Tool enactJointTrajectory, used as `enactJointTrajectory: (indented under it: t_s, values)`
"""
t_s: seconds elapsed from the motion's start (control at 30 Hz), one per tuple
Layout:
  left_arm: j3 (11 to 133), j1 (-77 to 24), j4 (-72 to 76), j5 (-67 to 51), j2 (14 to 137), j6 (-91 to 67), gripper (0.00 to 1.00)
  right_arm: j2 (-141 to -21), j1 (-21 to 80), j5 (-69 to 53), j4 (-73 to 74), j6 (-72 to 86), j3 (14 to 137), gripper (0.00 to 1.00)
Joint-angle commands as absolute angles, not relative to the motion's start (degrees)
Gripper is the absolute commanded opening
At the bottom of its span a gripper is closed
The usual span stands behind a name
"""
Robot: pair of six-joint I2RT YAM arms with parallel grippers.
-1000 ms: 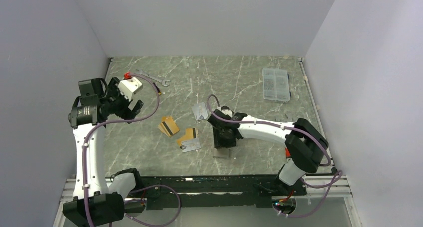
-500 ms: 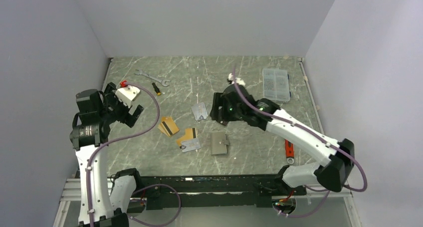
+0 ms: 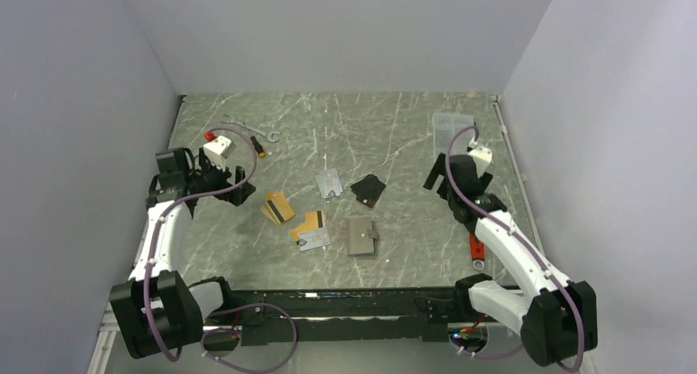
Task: Put the credit cards into the card holder
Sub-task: Reset both arms
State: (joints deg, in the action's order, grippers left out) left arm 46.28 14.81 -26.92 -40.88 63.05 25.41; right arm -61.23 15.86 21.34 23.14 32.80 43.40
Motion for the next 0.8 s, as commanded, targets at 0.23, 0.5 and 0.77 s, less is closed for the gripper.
enactJointTrajectory:
  t_s: [0.23, 0.5, 0.77]
  values:
    - [20.59, 14.99, 37.62, -47.35, 69.36, 7.71, 0.99, -57.72, 11.79, 43.03, -17.57, 15.26, 21.78, 1.00]
    - [24.24, 16.91, 42.53, -49.99, 78.58, 0.78, 0.99, -67.67, 8.58, 39.95, -43.28, 12.59, 14.06, 1.00]
    - [11.56, 19.84, 61.39, -45.82, 72.10, 2.96, 0.99, -82.02, 8.18, 37.85, -58.99, 4.97, 16.07, 1.00]
